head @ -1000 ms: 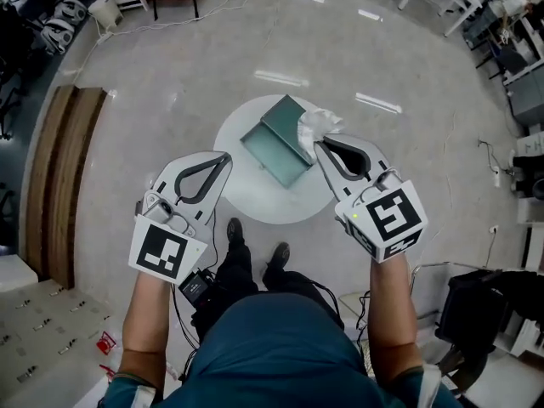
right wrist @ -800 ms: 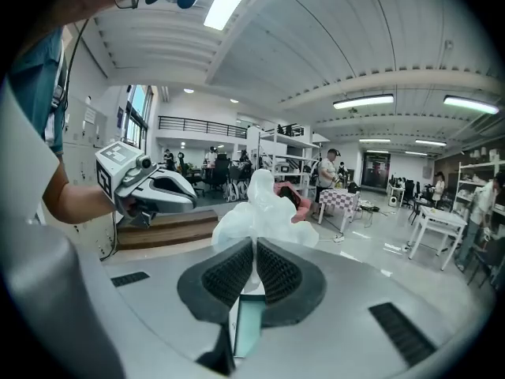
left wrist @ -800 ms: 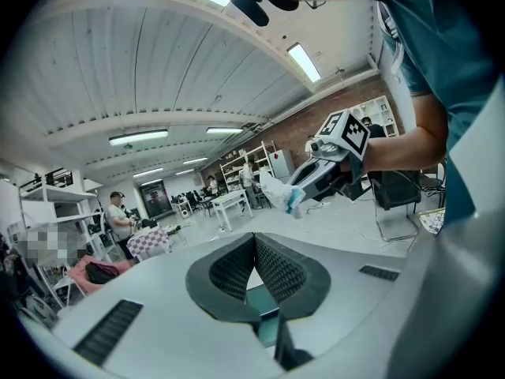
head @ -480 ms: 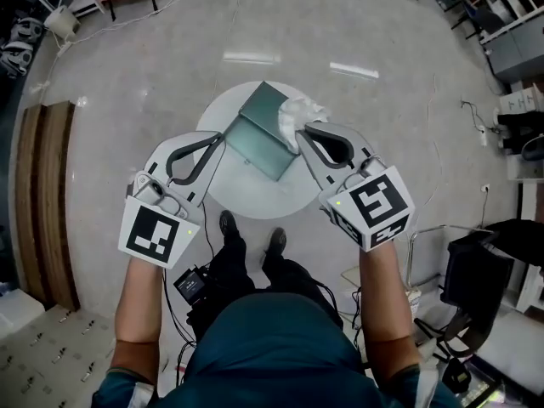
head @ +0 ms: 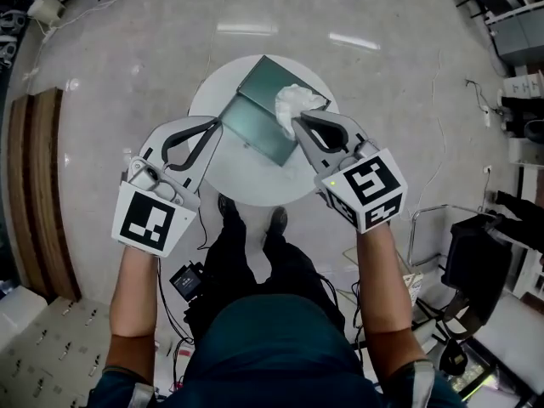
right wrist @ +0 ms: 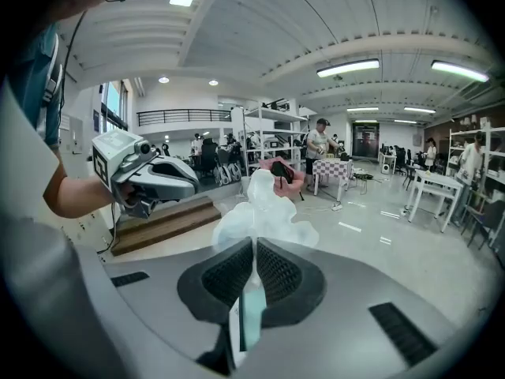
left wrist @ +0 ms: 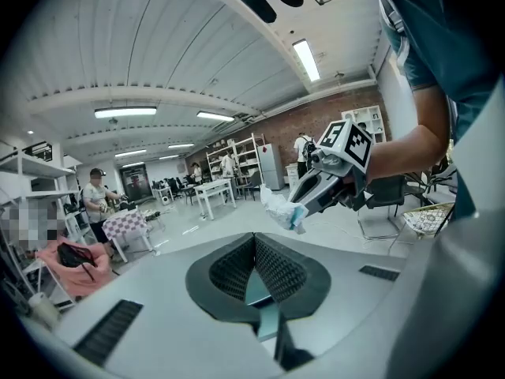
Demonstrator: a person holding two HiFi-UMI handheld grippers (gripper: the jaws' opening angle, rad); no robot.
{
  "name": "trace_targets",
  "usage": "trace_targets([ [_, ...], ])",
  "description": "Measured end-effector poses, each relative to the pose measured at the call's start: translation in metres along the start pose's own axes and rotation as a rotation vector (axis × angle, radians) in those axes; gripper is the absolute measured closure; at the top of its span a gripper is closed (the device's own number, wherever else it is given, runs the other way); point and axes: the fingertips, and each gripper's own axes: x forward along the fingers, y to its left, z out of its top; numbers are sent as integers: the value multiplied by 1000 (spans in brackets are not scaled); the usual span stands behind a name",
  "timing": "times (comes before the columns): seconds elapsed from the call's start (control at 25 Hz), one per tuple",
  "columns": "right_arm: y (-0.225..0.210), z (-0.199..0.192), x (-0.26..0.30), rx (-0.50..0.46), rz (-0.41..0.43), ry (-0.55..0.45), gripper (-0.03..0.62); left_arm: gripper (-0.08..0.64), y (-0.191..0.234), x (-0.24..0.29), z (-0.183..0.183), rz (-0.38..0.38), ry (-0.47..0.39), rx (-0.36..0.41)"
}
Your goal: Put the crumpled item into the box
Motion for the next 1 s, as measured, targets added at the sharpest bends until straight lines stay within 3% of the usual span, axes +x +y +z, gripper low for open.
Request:
trace_targets([
  [0.68,-14,-121,112,97,50,167,546,541,9,50,-123,-53,77,-138],
  [1.0,-21,-176,145,121,72,252,546,541,10,68,-159,-59,102,-185],
])
